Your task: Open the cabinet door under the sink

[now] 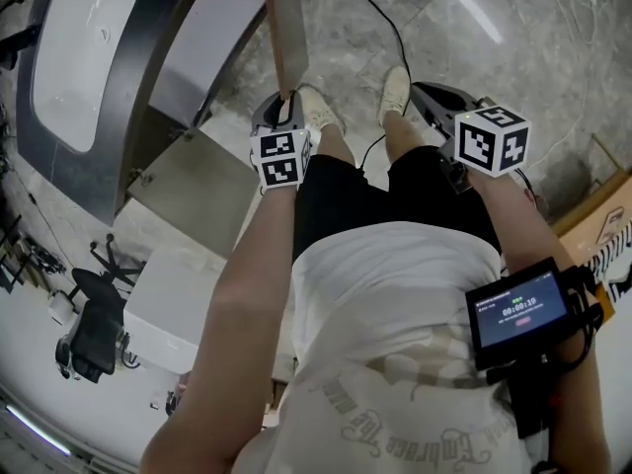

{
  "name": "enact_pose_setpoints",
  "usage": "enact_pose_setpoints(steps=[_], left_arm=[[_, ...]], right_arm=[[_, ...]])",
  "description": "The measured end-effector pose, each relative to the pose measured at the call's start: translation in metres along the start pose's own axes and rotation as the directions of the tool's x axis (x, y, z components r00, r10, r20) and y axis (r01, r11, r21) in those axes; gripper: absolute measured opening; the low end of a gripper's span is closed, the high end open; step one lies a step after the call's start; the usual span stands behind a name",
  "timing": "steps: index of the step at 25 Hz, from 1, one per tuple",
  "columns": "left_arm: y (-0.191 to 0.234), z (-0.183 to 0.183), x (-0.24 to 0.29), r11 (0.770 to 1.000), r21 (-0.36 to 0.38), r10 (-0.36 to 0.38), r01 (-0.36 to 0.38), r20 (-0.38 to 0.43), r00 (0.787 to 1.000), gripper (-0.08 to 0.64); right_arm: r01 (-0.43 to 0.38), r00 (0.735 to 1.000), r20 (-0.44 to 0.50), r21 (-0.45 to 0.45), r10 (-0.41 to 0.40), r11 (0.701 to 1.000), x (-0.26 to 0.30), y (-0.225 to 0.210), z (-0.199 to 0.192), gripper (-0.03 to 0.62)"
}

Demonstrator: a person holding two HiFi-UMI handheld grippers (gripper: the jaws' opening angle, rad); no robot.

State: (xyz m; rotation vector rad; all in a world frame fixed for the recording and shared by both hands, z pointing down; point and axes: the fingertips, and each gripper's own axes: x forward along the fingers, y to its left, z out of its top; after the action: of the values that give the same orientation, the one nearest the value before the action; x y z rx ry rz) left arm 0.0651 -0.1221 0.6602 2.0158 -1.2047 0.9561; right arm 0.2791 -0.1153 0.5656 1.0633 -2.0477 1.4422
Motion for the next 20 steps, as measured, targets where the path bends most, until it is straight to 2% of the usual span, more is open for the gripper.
enact_pose_setpoints(steps=[4,7,12,17,20], left_arm=[[-0.067,0.015,0.024,0.999,0.031,-0.043,0.044,-0.031,0.999,0.067],[-0.106,0.026,0.040,0.999,0.019,-0.039,0.040,-0.038,0.999,0.066],[-0.110,0.031,0.044,0.999,-0.022,-0.043,0.042,-0.040,0.998,0.067],[-0.115,0.035,0.049,0.987,-0.157,-0.028,0.025,-0.020,0.999,0.071],[-0.111,0.037,0.050,0.987,-0.161,-0.033,0.028,-0.025,0.999,0.071]], right_arm=[[-0.001,1.000,0.009,-0.003,0.001,1.000,-0.036,-0.045,0.012,0.014],[-0.012,1.000,0.026,-0.003,0.012,1.000,-0.058,-0.074,0.023,0.014],[-0.009,0.999,0.040,0.010,0.009,1.000,-0.056,-0.075,0.028,0.014],[0.011,0.999,0.047,0.033,-0.012,0.999,-0.063,-0.085,0.022,0.014],[0.016,0.999,0.049,0.040,-0.018,0.999,-0.064,-0.087,0.021,0.014]])
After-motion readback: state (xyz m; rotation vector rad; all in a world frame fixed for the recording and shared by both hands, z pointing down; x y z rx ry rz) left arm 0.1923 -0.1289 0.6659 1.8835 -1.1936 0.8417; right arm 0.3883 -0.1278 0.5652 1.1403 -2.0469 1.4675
